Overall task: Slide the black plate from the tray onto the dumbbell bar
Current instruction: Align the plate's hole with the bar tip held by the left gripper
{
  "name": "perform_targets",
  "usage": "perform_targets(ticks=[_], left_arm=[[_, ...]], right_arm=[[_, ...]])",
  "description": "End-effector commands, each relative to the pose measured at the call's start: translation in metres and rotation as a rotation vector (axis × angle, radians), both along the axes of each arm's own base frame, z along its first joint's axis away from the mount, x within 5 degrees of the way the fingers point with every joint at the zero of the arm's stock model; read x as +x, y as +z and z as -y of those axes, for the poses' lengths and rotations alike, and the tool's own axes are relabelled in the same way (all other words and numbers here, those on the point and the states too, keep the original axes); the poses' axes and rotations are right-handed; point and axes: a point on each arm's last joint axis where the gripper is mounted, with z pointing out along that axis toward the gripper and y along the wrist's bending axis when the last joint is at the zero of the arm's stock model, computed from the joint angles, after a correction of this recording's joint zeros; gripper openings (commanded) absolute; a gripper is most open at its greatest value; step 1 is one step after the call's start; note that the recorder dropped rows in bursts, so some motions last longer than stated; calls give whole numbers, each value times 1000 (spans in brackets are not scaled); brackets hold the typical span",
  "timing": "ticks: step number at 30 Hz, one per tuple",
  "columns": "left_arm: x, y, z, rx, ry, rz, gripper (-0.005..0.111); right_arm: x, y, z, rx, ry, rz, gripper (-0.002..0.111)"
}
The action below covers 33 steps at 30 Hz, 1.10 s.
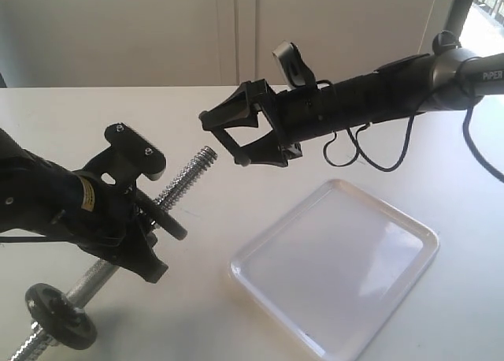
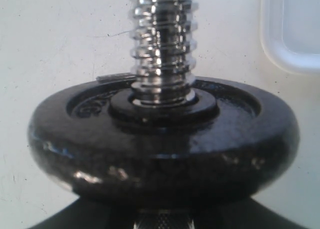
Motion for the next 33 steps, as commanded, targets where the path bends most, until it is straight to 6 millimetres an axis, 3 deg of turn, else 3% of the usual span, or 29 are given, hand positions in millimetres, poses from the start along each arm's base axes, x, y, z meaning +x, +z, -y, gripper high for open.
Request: perform_targets(ticks=[1,7,19,33], left_arm=[[5,28,7,-126,-24,151,0],[5,28,7,-126,-24,151,0],[5,28,7,-126,-24,151,0],[5,28,7,-126,-24,151,0]], right_arm=[[-4,27,-1,76,19,31,0],[-12,27,-17,73,62,30,0],[-16,22,-19,31,96,38,0],[-28,21,-39,28,155,36,0]])
